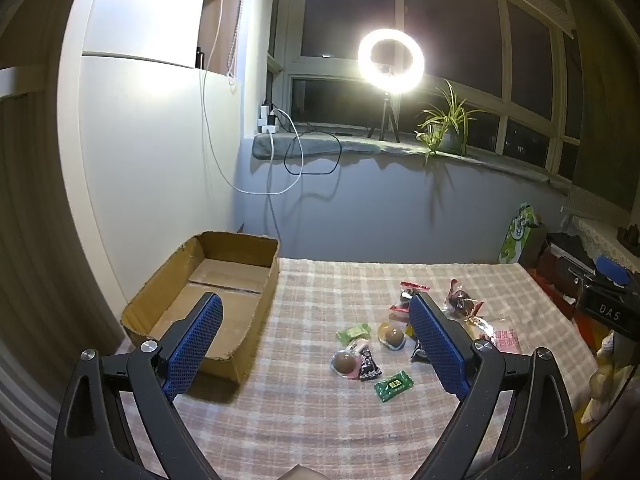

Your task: Organize snacks

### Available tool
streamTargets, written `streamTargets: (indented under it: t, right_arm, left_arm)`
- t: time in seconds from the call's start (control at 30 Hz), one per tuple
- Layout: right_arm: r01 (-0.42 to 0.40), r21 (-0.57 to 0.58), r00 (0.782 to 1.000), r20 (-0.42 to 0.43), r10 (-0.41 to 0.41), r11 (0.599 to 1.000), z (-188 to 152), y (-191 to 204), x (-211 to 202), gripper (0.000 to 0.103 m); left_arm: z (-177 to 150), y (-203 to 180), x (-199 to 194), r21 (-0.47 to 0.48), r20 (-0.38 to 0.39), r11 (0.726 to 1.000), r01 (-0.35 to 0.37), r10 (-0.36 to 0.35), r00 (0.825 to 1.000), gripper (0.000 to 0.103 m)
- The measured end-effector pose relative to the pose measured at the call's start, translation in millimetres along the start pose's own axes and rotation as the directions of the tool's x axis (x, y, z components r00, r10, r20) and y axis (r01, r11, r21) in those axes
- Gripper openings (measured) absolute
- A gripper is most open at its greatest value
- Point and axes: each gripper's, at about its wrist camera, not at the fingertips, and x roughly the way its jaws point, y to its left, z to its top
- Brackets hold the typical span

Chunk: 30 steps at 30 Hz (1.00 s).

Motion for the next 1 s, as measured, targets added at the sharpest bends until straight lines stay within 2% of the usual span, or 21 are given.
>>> streamTargets:
  t: [1.0]
  right_arm:
    - [0.001,-0.003,1.0,-0.006,-0.001,1.0,-0.7,1.4,3.2,0.103]
  left_arm:
    - [-3.7,-4.4,3.1,0.0,-0.008,1.0,0.017,-0.017,1.0,0.094]
